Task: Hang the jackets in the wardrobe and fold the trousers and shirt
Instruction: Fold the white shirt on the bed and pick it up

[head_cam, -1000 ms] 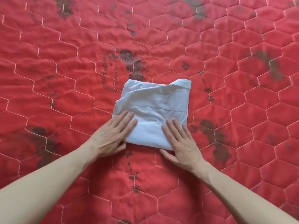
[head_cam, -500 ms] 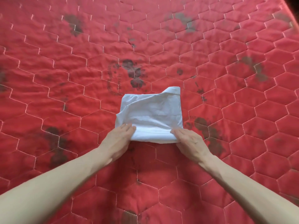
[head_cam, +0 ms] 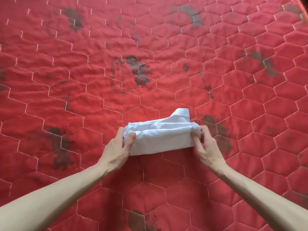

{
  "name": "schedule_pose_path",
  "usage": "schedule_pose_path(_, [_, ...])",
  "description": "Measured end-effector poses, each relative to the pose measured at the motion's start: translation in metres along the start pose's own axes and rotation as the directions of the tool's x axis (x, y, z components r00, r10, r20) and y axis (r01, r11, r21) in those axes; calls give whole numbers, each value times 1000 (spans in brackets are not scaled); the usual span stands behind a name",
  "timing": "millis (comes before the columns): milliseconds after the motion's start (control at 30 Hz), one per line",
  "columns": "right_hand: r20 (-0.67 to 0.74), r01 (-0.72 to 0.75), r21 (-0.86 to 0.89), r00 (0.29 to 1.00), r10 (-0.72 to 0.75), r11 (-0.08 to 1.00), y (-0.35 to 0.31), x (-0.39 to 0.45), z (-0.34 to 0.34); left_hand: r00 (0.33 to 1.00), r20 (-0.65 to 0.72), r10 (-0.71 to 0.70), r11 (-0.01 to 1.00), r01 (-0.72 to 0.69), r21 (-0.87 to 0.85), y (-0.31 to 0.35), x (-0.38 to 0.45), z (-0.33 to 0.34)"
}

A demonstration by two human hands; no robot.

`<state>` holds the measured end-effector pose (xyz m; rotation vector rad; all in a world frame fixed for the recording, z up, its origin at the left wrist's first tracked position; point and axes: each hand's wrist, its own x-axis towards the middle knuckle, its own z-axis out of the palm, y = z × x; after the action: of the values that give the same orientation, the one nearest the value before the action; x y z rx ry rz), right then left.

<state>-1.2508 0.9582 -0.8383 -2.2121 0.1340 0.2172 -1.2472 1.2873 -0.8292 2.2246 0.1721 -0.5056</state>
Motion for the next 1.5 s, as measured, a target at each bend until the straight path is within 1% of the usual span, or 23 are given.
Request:
schedule_pose_path(133, [-104,-59,-134,994,45,989,-5,24,23,993,-114,-4,1000,8,30,2,17,13])
schedule_pose_path(267, [-144,-85,-239,988,51,967,-5,53,37,975,-209,76,997,-73,26,1,35,20])
schedule_pose_path(367, [-147,-201,-232,974,170,952,-2,73,40,966,-246,79,997,-73,34,2,54,21])
schedule_pose_path(433, [-165,-293,-167,950,267,941,-2,83,40,966,-259,1,1000,7,30,1,69,21])
schedule_pose_path(500, [-227,-377,-145,913,340,915,-4,89,42,939,-306,-157,987,163,-5,0,81,23])
schedule_pose_path(567, [-328,-441,-153,867,375,885,-5,91,46,842,-421,-336,937,346,-53,5,87,26])
schedule_pose_path(600, [-375,-446,-154,852,366,882,-6,91,48,791,-503,-348,927,369,-61,9,86,28])
schedule_pose_path(633, [-413,-435,-152,844,344,887,-9,91,50,769,-584,-258,952,306,-17,15,82,29])
schedule_pose_path(667, [-446,-404,-158,843,300,901,-13,90,53,779,-623,-71,980,169,101,21,77,30])
schedule_pose_path(700, [-478,-348,-191,849,223,918,-16,91,55,801,-573,174,965,-23,261,24,71,33])
schedule_pose_path(733, [-506,-273,-251,855,115,929,-19,92,56,805,-428,411,881,-231,412,25,68,39])
schedule_pose_path(767, [-510,-177,-322,860,-13,930,-22,93,57,782,-233,579,754,-403,519,24,65,47])
schedule_pose_path(800, [-471,-39,-384,868,-160,922,-27,93,60,753,-58,655,638,-510,576,24,63,55])
schedule_pose_path(833, [-376,133,-427,873,-310,894,-31,93,64,744,53,667,572,-556,603,24,60,64])
schedule_pose_path(900, [-86,407,-466,863,-498,785,-36,88,75,793,110,599,584,-527,617,24,61,76])
schedule_pose_path(933, [35,462,-508,855,-518,727,-33,84,80,828,100,551,621,-487,614,24,62,79])
schedule_pose_path(967, [99,459,-560,863,-495,689,-27,80,83,860,82,503,647,-438,624,22,64,79])
schedule_pose_path(1033, [90,351,-644,917,-388,680,-16,73,82,912,33,408,683,-329,652,12,68,77])
schedule_pose_path(1133, [-9,188,-693,963,-270,696,-3,71,74,951,-63,303,738,-193,647,2,67,72])
schedule_pose_path(1267, [-111,54,-560,984,-140,827,4,70,71,974,-168,150,812,-24,584,2,64,73])
schedule_pose_path(1367, [-133,-6,-409,990,-53,912,1,72,66,946,-325,-22,896,163,414,11,59,74])
schedule_pose_path(1433, [-163,-40,-328,987,-15,944,-4,72,63,859,-460,-223,910,353,219,22,55,74])
schedule_pose_path(1500, [-236,-91,-275,971,24,957,-12,70,61,763,-478,-436,850,523,60,34,53,72])
